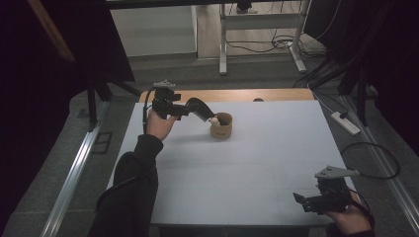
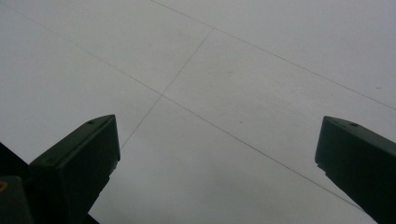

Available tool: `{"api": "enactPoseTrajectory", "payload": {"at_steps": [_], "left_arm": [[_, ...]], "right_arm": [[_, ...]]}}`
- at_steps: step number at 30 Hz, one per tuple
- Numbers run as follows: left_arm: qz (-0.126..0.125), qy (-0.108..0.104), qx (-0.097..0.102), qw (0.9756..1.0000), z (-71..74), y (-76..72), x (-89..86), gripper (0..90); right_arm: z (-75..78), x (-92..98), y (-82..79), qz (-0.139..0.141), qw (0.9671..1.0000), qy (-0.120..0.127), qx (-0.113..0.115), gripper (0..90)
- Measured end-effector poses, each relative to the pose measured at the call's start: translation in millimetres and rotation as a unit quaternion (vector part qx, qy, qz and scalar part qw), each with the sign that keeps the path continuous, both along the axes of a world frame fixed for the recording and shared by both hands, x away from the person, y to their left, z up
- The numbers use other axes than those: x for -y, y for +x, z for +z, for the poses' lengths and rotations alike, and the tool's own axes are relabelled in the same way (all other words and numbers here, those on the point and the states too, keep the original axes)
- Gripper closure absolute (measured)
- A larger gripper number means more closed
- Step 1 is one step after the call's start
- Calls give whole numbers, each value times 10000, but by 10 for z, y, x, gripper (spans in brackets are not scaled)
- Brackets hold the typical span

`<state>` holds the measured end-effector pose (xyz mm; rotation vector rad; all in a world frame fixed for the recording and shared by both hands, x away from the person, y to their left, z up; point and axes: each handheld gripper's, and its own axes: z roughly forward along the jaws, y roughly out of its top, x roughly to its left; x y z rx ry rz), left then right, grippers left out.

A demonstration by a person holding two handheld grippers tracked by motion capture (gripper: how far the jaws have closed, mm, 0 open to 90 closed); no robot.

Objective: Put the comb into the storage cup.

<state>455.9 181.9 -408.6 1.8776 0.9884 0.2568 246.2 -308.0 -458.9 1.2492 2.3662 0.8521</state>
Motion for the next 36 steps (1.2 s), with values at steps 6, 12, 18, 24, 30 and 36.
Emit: {"api": "enactPoseTrajectory", "payload": {"at_steps": [6,12,18,24,30,36], "left_arm": [[-14,19,81,10000,-6,-73,-9,12],[-50,20,139,9999,-8,-140,-4,9],[-75,57,174,9998,-40,-204,-13,7],[-104,60,206,9997,-76,-270,-39,6],[-112,47,244,9996,-112,-351,-58,6],[-107,22,264,9996,-159,-429,-83,6]], "right_arm": [[0,-2,-1,-2,10000,-4,4,1],[1,-3,-3,-6,10000,-8,9,0],[1,-3,-5,-5,10000,-8,12,0],[1,-4,-4,-7,10000,-11,11,0],[1,-5,-5,-8,10000,-13,16,0],[1,-6,-6,-7,10000,-16,20,0]]}}
